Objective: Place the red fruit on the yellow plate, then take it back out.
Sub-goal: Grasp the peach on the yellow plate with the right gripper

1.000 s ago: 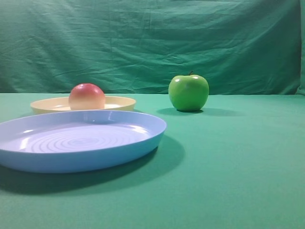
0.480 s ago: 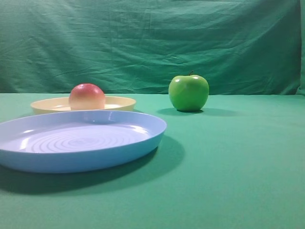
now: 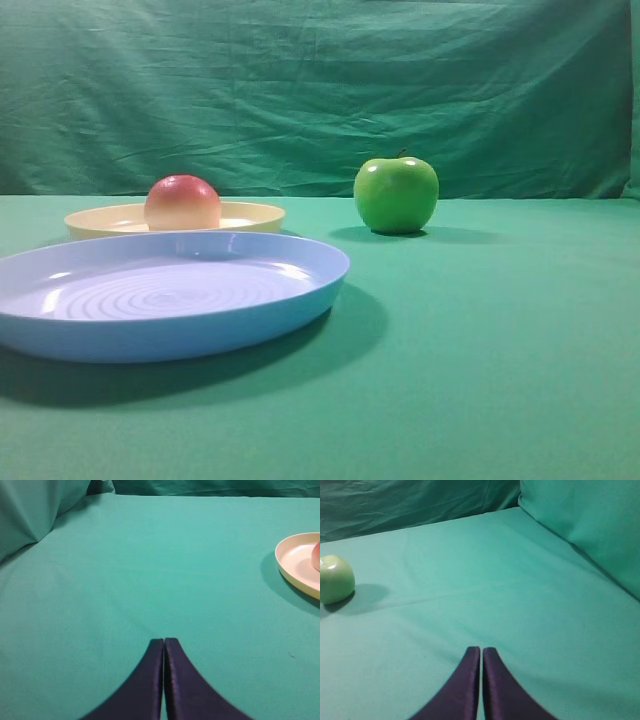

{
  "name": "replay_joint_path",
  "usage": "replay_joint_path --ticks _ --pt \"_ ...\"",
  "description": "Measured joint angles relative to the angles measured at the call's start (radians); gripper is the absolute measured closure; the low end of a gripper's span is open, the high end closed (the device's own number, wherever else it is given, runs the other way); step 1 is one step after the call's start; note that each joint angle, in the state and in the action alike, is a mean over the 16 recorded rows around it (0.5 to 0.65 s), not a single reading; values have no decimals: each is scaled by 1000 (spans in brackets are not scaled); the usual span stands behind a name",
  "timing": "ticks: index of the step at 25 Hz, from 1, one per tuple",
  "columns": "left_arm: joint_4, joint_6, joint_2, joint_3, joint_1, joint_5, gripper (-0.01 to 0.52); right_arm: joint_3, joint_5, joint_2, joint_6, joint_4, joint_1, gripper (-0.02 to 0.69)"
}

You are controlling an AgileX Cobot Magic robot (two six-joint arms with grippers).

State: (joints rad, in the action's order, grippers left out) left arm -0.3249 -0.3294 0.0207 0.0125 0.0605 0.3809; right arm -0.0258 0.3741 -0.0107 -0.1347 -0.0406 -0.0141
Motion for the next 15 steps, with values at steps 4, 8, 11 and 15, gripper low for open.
replay_joint_path --ticks 4,8,11,15 --pt "0 0 0 0 0 0 514 0 0 0 0 3 -1 665" --pt "0 0 0 0 0 0 514 0 -19 1 0 7 -1 665" --pt "0 0 0 0 0 0 514 9 -44 14 0 10 -3 665" --pt "0 0 0 0 0 0 514 62 -74 58 0 12 -17 665"
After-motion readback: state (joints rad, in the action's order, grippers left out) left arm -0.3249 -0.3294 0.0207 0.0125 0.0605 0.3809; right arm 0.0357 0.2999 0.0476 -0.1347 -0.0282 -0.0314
